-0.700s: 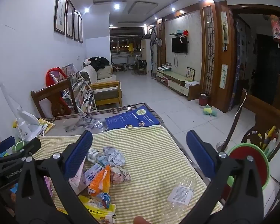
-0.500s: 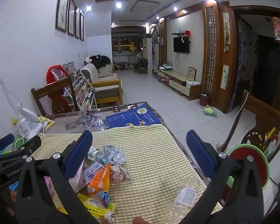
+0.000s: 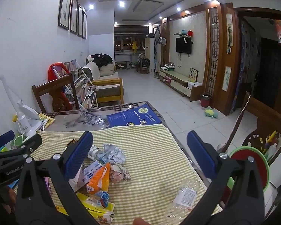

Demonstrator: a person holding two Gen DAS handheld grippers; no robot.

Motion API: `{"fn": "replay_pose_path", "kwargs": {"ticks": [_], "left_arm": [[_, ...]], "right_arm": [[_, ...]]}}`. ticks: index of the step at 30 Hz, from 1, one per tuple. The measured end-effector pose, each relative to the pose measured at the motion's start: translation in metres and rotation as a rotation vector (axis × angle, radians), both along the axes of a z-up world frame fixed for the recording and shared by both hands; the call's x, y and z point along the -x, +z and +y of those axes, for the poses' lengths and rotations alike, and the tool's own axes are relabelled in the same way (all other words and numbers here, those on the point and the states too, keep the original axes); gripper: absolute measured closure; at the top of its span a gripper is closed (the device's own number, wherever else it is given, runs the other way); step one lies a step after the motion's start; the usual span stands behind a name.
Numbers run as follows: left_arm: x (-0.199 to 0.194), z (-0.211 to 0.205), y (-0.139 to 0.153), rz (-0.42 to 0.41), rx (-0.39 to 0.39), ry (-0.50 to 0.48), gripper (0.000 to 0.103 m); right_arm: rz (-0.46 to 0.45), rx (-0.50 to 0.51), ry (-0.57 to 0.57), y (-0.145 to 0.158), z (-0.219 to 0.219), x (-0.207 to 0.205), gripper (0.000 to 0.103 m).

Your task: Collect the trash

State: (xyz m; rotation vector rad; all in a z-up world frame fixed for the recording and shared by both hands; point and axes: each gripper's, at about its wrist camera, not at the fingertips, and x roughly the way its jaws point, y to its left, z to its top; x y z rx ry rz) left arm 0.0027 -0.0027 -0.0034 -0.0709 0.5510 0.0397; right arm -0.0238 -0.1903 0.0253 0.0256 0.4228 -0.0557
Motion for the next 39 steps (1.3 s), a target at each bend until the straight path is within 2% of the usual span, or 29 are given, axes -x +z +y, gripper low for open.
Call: {"fn": "replay_pose_path", "kwargs": {"ticks": [11, 28, 31, 36, 39], "left_arm": [[-0.001, 0.0, -0.002, 0.006, -0.008, -0.004, 0.008], [-0.003, 0.005, -0.008, 0.042, -0.002, 0.009, 0.008], [-0.003, 0.005, 0.002, 0.046, -0.014, 0.007, 0.008], [-0.002, 0.01, 0.042, 0.034, -0.006, -0.026, 0.008], [0.001, 0.014, 0.046, 0.024, -0.008, -0.011, 0.008]], "right_arm": [[0.044, -0.052, 0.106, -0.007, 0.004, -0.005, 0.004], [0.072, -0.031, 0.115, -0.013, 0.011, -0.006, 0.004], [0.081, -0.027, 0.111, -0.015, 0.01, -0.006, 0.004], [0.107, -0.043, 0.121, -0.018, 0.009, -0.007, 0.004], [0.141, -0.023, 0.143, -0.025, 0.016, -0.009, 0.004]]}}
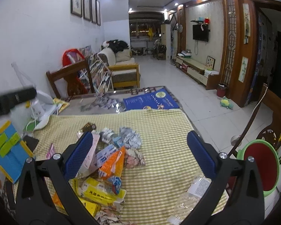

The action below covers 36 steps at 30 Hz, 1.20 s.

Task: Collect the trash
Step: 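Grasp the crumpled paper with the right tool while the left tool grasps the yellow iced-tea carton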

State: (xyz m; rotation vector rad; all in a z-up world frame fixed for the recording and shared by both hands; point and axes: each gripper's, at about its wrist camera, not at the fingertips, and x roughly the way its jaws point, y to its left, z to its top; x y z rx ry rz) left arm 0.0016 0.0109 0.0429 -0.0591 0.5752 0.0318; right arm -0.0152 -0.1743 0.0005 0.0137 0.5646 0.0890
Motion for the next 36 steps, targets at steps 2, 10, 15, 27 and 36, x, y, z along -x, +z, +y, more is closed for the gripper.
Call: {"fn": "replay_pose_path", "kwargs": {"ticks": [2, 10, 15, 27, 36], "left_arm": [[0.001, 0.004, -0.007, 0.016, -0.002, 0.025, 0.008], [0.009, 0.035, -0.079, 0.167, 0.051, 0.003, 0.008], [0.027, 0.046, -0.135, 0.265, 0.047, -0.028, 0.008], [0.056, 0.003, -0.187, 0.325, -0.303, -0.53, 0.008], [0.043, -0.015, -0.219, 0.478, -0.372, -0.766, 0.009]], "right_arm": [[0.032, -0.004, 0.036, -0.006, 0.003, 0.0, 0.004], [0.308, 0.015, 0.241, -0.068, 0.023, 0.003, 0.004], [0.492, -0.031, 0.315, -0.117, 0.028, 0.007, 0.004], [0.783, -0.196, 0.411, -0.187, 0.031, 0.015, 0.052], [0.663, -0.246, 0.347, -0.159, 0.001, 0.023, 0.063]]}}
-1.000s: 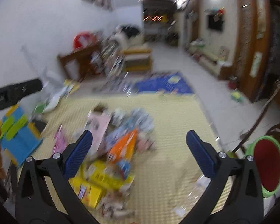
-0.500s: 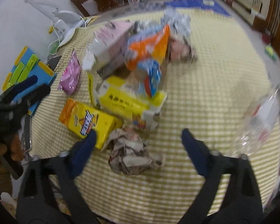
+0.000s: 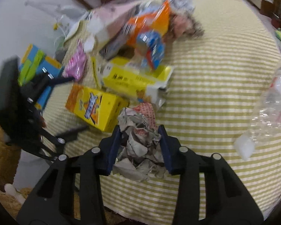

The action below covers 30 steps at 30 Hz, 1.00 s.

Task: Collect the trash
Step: 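Grasp the crumpled paper with the right tool while the left tool grasps the yellow iced-tea carton, then carry the crumpled paper to the red bin and release it with the right tool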

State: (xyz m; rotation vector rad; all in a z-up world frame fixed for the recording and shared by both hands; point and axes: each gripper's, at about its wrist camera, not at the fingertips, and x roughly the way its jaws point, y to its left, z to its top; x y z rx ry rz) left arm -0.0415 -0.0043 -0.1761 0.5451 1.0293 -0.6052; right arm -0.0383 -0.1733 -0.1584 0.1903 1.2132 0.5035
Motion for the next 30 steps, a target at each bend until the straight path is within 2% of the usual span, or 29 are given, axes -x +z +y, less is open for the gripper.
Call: {"fn": "replay_pose_path", "kwargs": {"ticks": [3, 5, 7, 9, 11, 14, 15, 16, 17, 18, 20, 21, 22, 24, 27, 30], "left_arm": [[0.0, -0.001, 0.0, 0.018, 0.015, 0.017, 0.01], [-0.006, -0.002, 0.005, 0.019, 0.04, 0.036, 0.016], [-0.006, -0.002, 0.015, 0.027, 0.092, 0.056, 0.035], [-0.002, -0.005, 0.023, 0.016, 0.113, 0.067, 0.049], [0.007, -0.01, 0.024, -0.01, 0.112, 0.069, 0.056], [0.016, -0.018, 0.03, -0.05, 0.094, 0.052, 0.075], [0.019, -0.018, 0.025, -0.049, 0.105, 0.054, 0.084], [0.022, -0.016, 0.027, -0.038, 0.13, 0.063, 0.099], [0.022, -0.015, 0.03, -0.026, 0.149, 0.082, 0.103], [0.024, -0.012, 0.027, -0.024, 0.153, 0.098, 0.103], [0.024, -0.009, 0.021, -0.022, 0.141, 0.129, 0.099], [0.021, -0.007, 0.02, -0.022, 0.13, 0.14, 0.084], [0.01, -0.005, 0.017, -0.026, 0.121, 0.141, 0.057], [0.006, -0.001, 0.022, -0.059, 0.104, 0.124, 0.026], [-0.001, 0.001, 0.021, -0.068, 0.058, 0.071, 0.008], [-0.007, -0.003, 0.011, -0.09, -0.023, 0.028, 0.008]], "right_arm": [[-0.024, -0.005, -0.035, 0.006, -0.01, 0.002, 0.063], [-0.038, -0.005, -0.061, 0.009, -0.015, 0.003, 0.063], [-0.051, -0.006, -0.078, 0.013, -0.022, 0.004, 0.063], [-0.078, -0.004, -0.103, 0.021, -0.026, 0.005, 0.063], [-0.107, -0.008, -0.123, 0.026, -0.026, 0.005, 0.063], [-0.147, -0.021, -0.148, 0.035, -0.029, 0.008, 0.063], [-0.158, -0.025, -0.156, 0.037, -0.028, 0.008, 0.063], [-0.171, -0.031, -0.164, 0.04, -0.03, 0.009, 0.063], [-0.179, -0.036, -0.171, 0.042, -0.028, 0.008, 0.063], [-0.189, -0.047, -0.182, 0.044, -0.031, 0.009, 0.063], [-0.189, -0.059, -0.194, 0.044, -0.032, 0.008, 0.063], [-0.183, -0.065, -0.201, 0.042, -0.035, 0.008, 0.063], [-0.174, -0.07, -0.207, 0.041, -0.037, 0.008, 0.063], [-0.158, -0.085, -0.22, 0.038, -0.04, 0.009, 0.063], [-0.14, -0.104, -0.233, 0.033, -0.044, 0.009, 0.063], [-0.118, -0.121, -0.238, 0.028, -0.045, 0.005, 0.062]]}}
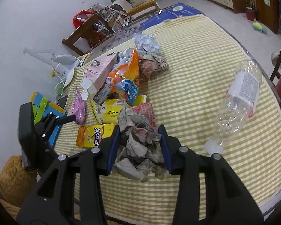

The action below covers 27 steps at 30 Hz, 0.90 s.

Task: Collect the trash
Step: 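Carry the crumpled paper to the red bin and release it with the right tool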

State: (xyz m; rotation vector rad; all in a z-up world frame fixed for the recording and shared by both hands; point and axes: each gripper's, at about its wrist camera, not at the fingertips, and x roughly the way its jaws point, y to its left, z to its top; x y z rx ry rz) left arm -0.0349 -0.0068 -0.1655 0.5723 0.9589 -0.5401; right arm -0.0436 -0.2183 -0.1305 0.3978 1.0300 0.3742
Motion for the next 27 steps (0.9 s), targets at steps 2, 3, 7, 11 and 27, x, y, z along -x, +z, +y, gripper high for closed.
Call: {"fn": "replay_pose_path", "kwargs": {"ticks": [2, 3, 7, 11, 27], "left_arm": [[-0.002, -0.001, -0.001, -0.011, -0.014, -0.049, 0.007], [-0.005, -0.002, -0.001, -0.003, -0.012, -0.077, 0.007], [-0.017, -0.005, -0.002, 0.074, 0.001, -0.173, 0.007], [-0.034, -0.007, -0.012, 0.259, 0.049, -0.246, 0.007], [-0.019, -0.002, -0.01, 0.268, 0.204, -0.016, 0.068]], "right_arm": [[0.005, -0.003, 0.005, -0.001, 0.002, -0.001, 0.062], [0.008, -0.004, 0.012, -0.002, 0.004, -0.002, 0.061], [0.02, -0.012, 0.043, -0.003, 0.012, -0.005, 0.06], [0.032, -0.008, 0.078, -0.005, 0.021, -0.005, 0.06], [0.046, -0.02, 0.027, -0.006, 0.01, -0.007, 0.058]]}}
